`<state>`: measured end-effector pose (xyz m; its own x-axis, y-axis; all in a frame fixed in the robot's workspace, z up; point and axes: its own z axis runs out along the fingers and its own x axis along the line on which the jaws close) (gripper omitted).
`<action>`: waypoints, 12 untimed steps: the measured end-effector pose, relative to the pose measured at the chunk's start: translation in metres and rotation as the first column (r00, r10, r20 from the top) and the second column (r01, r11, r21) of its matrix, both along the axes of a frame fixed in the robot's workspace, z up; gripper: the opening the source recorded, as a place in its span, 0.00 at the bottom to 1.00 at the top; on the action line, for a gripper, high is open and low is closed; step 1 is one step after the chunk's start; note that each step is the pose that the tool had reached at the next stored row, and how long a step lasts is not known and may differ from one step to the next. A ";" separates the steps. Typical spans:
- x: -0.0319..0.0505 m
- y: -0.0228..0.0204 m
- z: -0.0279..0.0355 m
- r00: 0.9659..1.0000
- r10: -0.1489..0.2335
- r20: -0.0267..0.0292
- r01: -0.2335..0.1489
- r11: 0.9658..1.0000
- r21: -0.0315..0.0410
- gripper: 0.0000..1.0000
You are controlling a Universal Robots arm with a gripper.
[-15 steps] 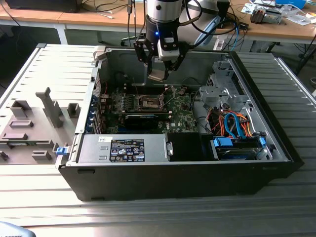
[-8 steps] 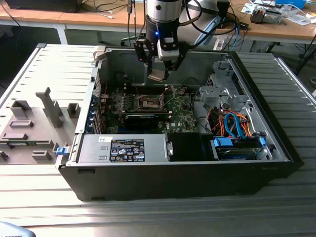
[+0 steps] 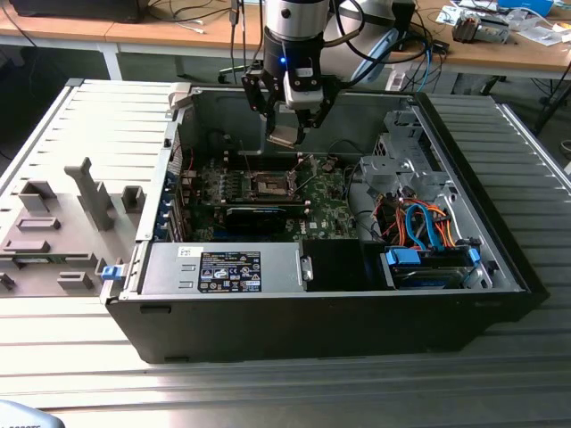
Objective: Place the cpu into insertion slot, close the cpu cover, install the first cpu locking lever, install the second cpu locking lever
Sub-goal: 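Place the cpu into insertion slot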
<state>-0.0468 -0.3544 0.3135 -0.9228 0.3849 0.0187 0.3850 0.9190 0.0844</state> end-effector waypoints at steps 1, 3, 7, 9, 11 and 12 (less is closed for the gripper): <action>0.0000 0.0000 0.0000 1.000 -0.001 0.000 0.001 1.000 0.000 0.55; 0.0000 0.0000 0.0000 1.000 -0.003 0.000 0.003 1.000 0.000 0.55; 0.0000 0.0000 0.0000 1.000 -0.010 0.000 0.010 1.000 0.000 0.55; 0.0000 0.0000 0.0000 1.000 -0.012 0.000 0.012 1.000 0.000 0.55; 0.0000 0.0000 0.0000 1.000 -0.014 0.000 0.014 1.000 0.000 0.55; 0.0000 0.0000 0.0000 1.000 -0.015 0.000 0.015 1.000 0.000 0.55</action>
<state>-0.0467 -0.3544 0.3135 -0.9167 0.3991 0.0185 0.3991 0.9130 0.0840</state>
